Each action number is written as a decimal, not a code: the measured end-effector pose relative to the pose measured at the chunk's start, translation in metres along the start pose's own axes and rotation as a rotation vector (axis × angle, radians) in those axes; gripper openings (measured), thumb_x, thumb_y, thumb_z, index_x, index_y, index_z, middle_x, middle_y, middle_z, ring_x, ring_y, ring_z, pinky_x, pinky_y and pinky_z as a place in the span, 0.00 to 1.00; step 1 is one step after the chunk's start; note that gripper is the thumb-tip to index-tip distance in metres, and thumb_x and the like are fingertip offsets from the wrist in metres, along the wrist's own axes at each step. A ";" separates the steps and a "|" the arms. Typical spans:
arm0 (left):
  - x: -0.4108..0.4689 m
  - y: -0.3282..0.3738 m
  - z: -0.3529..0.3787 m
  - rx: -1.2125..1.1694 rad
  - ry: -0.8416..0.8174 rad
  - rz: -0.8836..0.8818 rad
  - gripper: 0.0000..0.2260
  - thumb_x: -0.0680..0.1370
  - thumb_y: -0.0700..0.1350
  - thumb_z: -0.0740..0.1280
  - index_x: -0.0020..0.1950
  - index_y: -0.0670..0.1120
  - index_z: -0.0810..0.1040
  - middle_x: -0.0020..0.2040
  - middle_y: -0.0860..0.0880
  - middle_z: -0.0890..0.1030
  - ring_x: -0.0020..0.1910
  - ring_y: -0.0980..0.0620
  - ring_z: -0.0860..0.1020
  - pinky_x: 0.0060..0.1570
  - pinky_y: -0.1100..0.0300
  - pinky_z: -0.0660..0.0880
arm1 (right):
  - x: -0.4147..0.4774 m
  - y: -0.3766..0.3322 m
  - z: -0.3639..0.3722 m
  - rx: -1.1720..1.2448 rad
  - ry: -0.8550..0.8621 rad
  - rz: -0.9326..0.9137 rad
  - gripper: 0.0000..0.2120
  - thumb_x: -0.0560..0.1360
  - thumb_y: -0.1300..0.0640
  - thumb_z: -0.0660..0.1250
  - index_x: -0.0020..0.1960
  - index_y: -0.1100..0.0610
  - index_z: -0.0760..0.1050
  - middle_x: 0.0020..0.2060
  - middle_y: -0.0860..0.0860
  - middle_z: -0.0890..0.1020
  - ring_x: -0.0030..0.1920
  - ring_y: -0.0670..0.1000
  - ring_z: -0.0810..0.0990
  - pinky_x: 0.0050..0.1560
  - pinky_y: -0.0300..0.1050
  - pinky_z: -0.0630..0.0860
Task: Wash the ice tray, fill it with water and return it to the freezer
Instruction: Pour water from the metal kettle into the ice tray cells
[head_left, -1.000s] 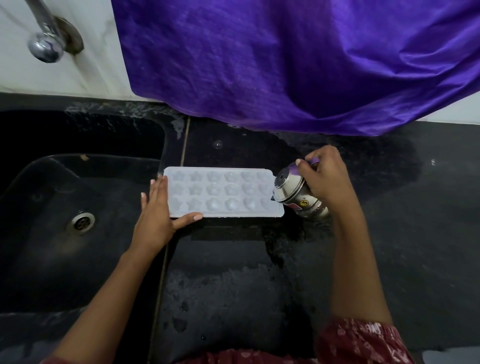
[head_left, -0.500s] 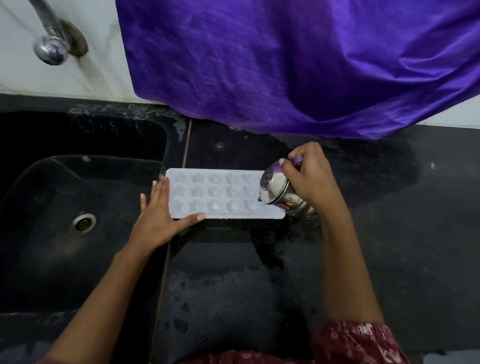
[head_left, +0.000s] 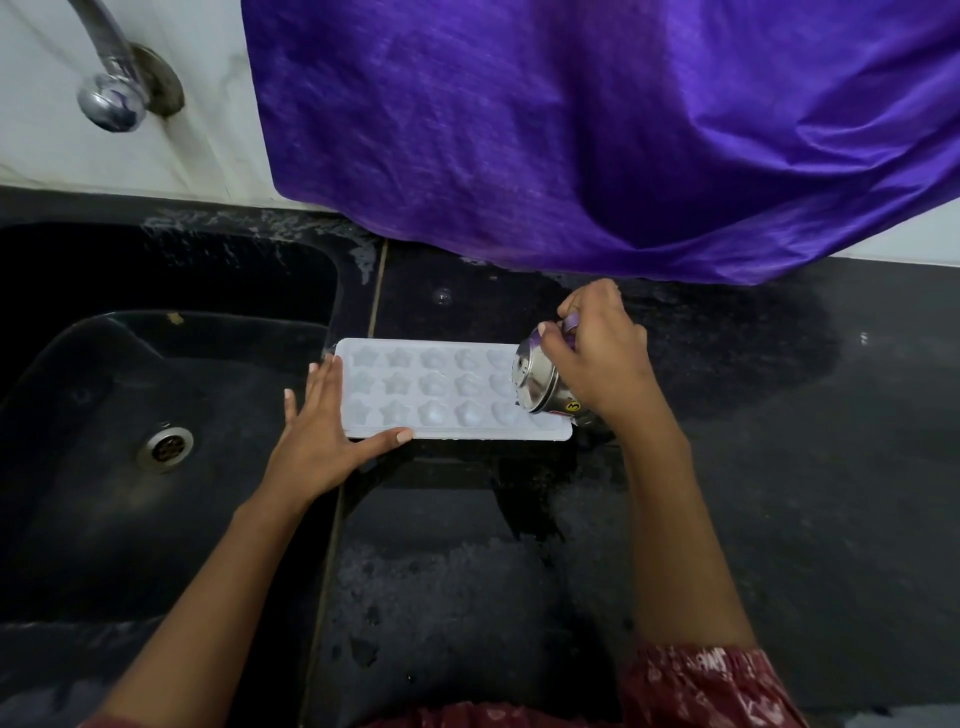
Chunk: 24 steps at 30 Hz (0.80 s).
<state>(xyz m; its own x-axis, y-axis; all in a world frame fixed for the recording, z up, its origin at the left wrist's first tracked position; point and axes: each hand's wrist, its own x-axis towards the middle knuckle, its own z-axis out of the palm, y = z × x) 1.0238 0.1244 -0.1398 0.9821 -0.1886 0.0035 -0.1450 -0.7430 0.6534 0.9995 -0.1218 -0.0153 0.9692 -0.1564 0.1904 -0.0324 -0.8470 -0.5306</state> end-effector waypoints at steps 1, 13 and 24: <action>0.000 -0.001 0.000 -0.001 0.002 0.006 0.57 0.60 0.76 0.63 0.77 0.47 0.42 0.78 0.52 0.45 0.73 0.60 0.39 0.69 0.56 0.32 | 0.000 -0.001 0.000 -0.002 0.004 -0.007 0.09 0.76 0.55 0.62 0.45 0.55 0.61 0.50 0.53 0.70 0.47 0.53 0.74 0.62 0.54 0.66; 0.000 -0.001 0.000 -0.014 0.009 0.002 0.56 0.61 0.75 0.63 0.77 0.47 0.43 0.78 0.51 0.46 0.74 0.58 0.40 0.70 0.55 0.33 | -0.001 -0.002 -0.002 -0.023 0.018 -0.036 0.09 0.76 0.55 0.62 0.46 0.55 0.61 0.53 0.54 0.72 0.50 0.53 0.74 0.61 0.53 0.65; 0.000 -0.003 0.002 -0.021 0.021 0.008 0.58 0.57 0.76 0.58 0.77 0.47 0.43 0.78 0.52 0.46 0.72 0.62 0.40 0.69 0.56 0.33 | -0.001 0.006 -0.008 0.190 0.057 0.112 0.08 0.76 0.57 0.64 0.44 0.58 0.65 0.48 0.51 0.68 0.46 0.48 0.68 0.60 0.59 0.69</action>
<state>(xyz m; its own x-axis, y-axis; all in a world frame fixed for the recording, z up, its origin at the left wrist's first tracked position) 1.0241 0.1252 -0.1429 0.9833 -0.1806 0.0246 -0.1504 -0.7279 0.6690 0.9963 -0.1302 -0.0121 0.9466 -0.2768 0.1653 -0.0869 -0.7126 -0.6961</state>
